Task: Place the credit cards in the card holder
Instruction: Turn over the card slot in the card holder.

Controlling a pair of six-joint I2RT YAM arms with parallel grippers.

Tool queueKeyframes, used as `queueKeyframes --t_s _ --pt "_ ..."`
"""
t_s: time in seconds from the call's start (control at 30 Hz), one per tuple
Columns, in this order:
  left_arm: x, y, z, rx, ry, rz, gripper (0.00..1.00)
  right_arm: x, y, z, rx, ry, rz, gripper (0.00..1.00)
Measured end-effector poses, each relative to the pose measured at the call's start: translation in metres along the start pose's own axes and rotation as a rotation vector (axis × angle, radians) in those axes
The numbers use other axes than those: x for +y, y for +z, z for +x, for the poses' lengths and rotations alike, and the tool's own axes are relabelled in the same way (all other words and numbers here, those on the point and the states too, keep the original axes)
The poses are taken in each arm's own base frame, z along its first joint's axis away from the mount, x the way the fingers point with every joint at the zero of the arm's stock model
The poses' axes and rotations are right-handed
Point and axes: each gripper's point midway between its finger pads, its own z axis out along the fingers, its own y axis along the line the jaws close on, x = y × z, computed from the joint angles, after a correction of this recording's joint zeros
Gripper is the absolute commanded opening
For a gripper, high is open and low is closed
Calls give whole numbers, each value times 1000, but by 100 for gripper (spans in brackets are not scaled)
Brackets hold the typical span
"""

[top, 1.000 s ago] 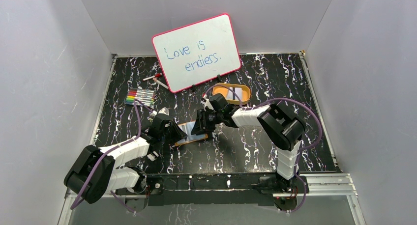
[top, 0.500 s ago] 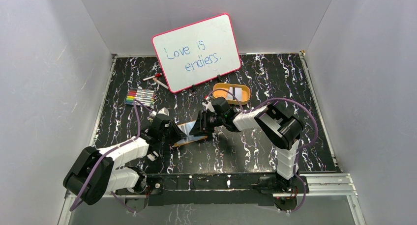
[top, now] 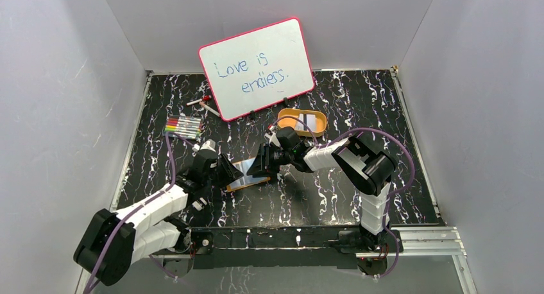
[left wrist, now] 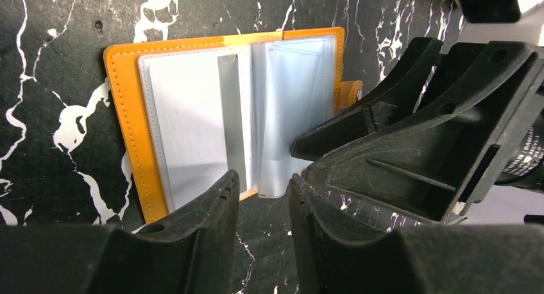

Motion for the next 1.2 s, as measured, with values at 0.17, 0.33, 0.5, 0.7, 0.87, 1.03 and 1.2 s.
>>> queueKeyframes --t_s 0.17,0.33,0.5,0.7,0.87,1.03,1.2 --pt "6 7 9 43 -9 -22 33 0 1 -1 -6 9 -4 48" --pt "5 13 13 70 -16 -22 34 0 2 -2 -7 12 -5 48" --pt "-2 14 9 63 -14 2 33 0 2 -2 -7 12 -5 48" --pt "2 21 14 85 -18 -9 26 1 2 -2 -8 16 -6 48" --pt "1 23 14 88 -22 -8 16 2 2 -2 -10 20 -9 48" --pt "3 25 15 92 -24 -13 0 2 2 -3 -10 20 -10 48" --pt "4 25 15 88 -24 -19 0 1 1 -2 -8 22 -8 49"
